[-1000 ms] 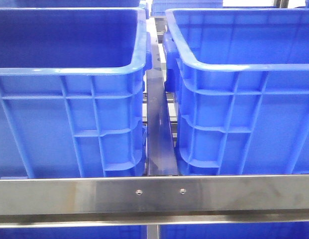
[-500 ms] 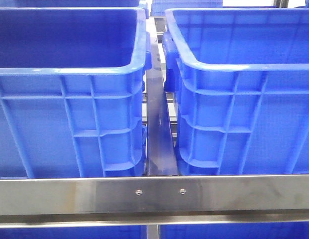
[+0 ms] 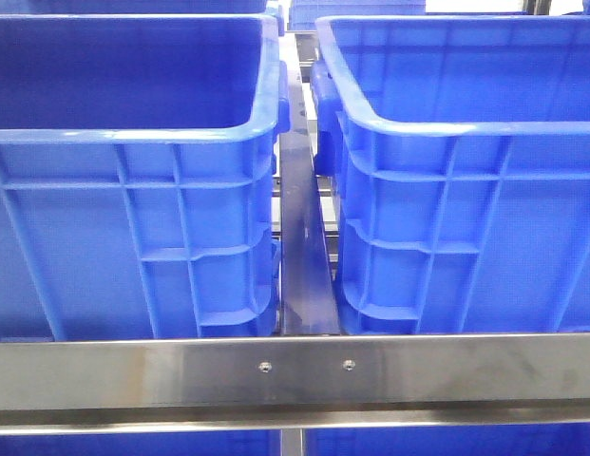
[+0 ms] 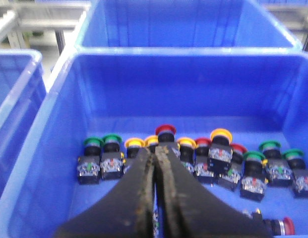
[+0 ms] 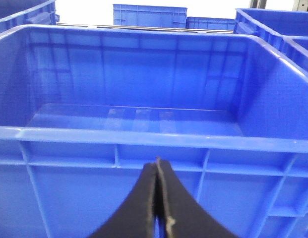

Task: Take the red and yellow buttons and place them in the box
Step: 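Lower the left gripper into the button crate toward a red-capped button, then grasp the red-capped button with the left gripper and lift it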

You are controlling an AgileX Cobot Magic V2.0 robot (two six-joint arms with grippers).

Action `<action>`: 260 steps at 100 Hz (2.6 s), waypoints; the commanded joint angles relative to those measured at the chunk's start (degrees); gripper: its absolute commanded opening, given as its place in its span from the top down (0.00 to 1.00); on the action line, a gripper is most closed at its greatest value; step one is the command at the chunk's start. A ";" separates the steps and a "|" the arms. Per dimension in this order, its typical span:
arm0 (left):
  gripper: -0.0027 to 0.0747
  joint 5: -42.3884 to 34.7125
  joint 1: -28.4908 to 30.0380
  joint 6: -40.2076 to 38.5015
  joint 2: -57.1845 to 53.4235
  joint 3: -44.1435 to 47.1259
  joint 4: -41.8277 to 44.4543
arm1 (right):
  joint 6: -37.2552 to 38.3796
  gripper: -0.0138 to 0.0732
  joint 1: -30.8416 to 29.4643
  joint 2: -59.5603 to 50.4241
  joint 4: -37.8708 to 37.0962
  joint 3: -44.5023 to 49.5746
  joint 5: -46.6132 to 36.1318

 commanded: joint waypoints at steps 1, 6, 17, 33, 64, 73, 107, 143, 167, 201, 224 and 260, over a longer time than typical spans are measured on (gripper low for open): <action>0.97 -0.22 0.06 -0.77 5.48 -4.94 -0.64 | -0.01 0.91 -0.09 -1.34 -0.65 -0.93 -4.48; 0.93 1.60 0.06 -0.77 8.31 -6.76 -0.64 | -0.01 0.91 -0.09 -1.34 -0.65 -0.93 -4.48; 0.74 3.97 0.06 -0.77 14.03 -9.95 -0.52 | -0.01 0.91 -0.09 -1.34 -0.65 -0.93 -4.48; 0.36 6.82 0.06 -0.77 21.38 -13.62 -0.53 | -0.01 0.91 -0.09 -1.34 -0.65 -0.93 -4.48; 0.25 10.64 0.06 -0.77 35.23 -20.55 -0.63 | -0.01 0.91 -0.09 -1.34 -0.65 -0.93 -4.48; 0.25 13.32 0.06 -0.77 39.86 -23.99 -1.16 | -0.01 0.91 -0.09 -1.34 -0.65 -0.93 -4.48; 0.25 23.92 -0.03 -0.77 58.68 -39.95 -3.02 | -0.01 0.91 -0.09 -1.34 -0.65 -0.93 -4.48; 0.25 26.29 -0.03 -0.77 72.94 -50.26 -6.66 | -0.01 0.91 -0.09 -1.34 -0.65 -0.93 -4.48; 0.25 26.07 -0.03 -0.77 78.06 -52.74 -7.79 | -0.01 0.91 -0.09 -1.34 -0.65 -0.93 -4.48; 0.34 24.31 -0.03 -0.77 80.02 -52.74 -7.57 | -0.01 0.91 -0.09 -1.34 -0.65 -0.93 -4.48; 0.68 24.07 -0.03 -0.67 80.02 -52.74 -7.57 | -0.01 0.91 -0.09 -1.34 -0.65 -0.93 -4.48; 0.79 22.61 -0.18 0.91 76.52 -52.74 -7.57 | -0.01 0.91 -0.09 -1.34 -0.65 -0.93 -4.48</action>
